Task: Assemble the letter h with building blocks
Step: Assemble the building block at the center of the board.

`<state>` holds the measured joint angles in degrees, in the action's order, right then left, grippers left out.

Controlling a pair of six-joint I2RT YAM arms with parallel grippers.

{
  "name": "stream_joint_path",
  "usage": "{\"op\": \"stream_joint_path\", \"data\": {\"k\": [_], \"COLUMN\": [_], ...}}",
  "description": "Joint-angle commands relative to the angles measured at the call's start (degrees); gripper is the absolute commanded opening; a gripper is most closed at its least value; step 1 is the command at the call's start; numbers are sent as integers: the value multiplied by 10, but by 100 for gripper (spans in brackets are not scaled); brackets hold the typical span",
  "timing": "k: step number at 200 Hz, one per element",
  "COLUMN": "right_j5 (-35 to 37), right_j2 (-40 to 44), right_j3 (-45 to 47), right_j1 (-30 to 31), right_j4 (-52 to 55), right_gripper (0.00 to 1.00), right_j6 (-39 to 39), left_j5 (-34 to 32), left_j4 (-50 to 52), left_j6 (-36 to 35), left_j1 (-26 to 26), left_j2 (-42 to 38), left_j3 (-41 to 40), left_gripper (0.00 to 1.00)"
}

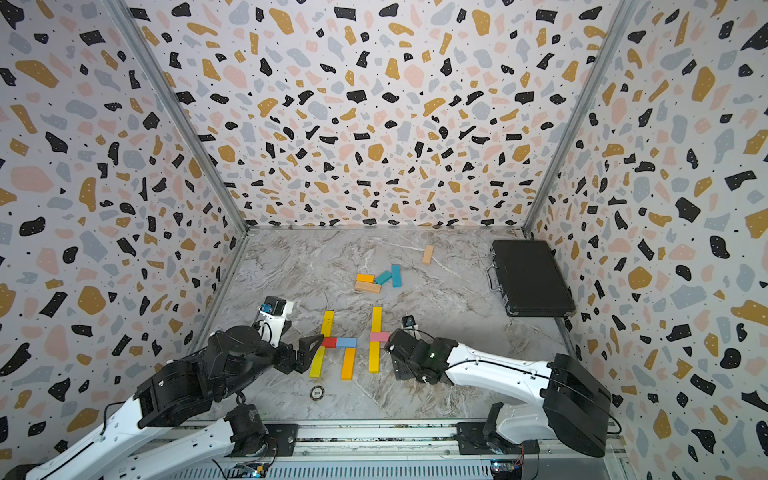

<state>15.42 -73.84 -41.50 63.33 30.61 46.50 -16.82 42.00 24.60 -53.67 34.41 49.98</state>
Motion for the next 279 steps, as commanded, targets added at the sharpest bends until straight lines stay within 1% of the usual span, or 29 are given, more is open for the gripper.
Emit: {"op": "stream_joint_path", "data": {"k": [1,35,83,119,166,279], "right_j5": [-3,-6,4,0,-10,0], "right_j2": [10,-5,-24,-34,-32,-45], "right_j3": [21,36,51,68,78,76], "right_j1": [17,39,39,26,13,-2], "right_j4": [38,29,-2,-28,-54,-59], "right_gripper": [81,80,77,75,74,73], "right_j6": [35,47,60,66,66,54], "left_j5": [-6,-9,-10,-13,-14,-12], "left_j4": [-14,-12,-12,-6,-8,-10], "left_j6": [-8,-8,-8,-9,-6,-6], "left_j1": [4,4,4,4,4,4], "left_j2": [0,-2,0,1,-3,-2], "left_j3": [9,8,9,13,8,7], "left_gripper": [99,99,99,99,99,99]}}
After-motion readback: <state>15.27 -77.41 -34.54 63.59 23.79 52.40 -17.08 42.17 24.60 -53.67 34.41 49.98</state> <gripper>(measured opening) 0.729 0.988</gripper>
